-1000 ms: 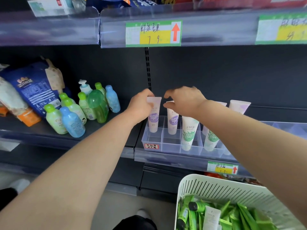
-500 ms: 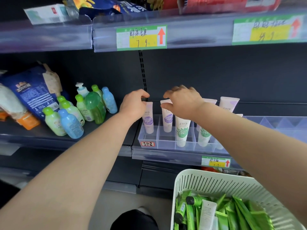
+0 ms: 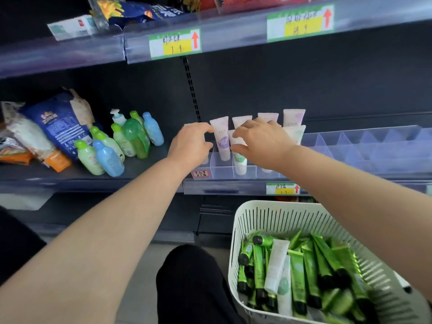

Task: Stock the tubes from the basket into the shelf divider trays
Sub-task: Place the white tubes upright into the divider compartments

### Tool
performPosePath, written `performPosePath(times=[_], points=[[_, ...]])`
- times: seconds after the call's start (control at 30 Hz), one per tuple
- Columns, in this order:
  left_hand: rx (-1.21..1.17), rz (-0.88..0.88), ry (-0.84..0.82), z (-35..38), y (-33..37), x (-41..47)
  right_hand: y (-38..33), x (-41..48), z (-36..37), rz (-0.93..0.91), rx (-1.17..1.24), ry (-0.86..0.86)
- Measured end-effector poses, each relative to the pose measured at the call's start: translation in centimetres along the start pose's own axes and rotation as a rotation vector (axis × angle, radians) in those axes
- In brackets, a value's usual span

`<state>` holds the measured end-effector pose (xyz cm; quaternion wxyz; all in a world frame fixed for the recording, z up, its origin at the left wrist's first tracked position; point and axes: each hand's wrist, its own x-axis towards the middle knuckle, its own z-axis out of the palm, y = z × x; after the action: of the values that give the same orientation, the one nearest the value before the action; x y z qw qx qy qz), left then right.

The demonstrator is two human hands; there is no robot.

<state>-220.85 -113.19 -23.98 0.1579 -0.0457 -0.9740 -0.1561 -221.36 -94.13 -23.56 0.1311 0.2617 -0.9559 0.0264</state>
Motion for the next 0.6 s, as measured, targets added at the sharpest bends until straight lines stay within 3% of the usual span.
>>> performPosePath(times=[0.3,0.5,0.6], points=[[-0.107,0.08,-0.145,5.1,5.5,-5.2,2.4,-10.6,3.7,0.059,0.051,-0.088],[-0.177,0.082,-0.348,10.6,8.3,-8.0,4.9,-15.5,8.2,0.188,0.076,-0.326],[-0.181,-0.011,-0.495,13.8,8.6,-10.0,5.6,-17.2,11.0,0.222,0.094,-0.447]])
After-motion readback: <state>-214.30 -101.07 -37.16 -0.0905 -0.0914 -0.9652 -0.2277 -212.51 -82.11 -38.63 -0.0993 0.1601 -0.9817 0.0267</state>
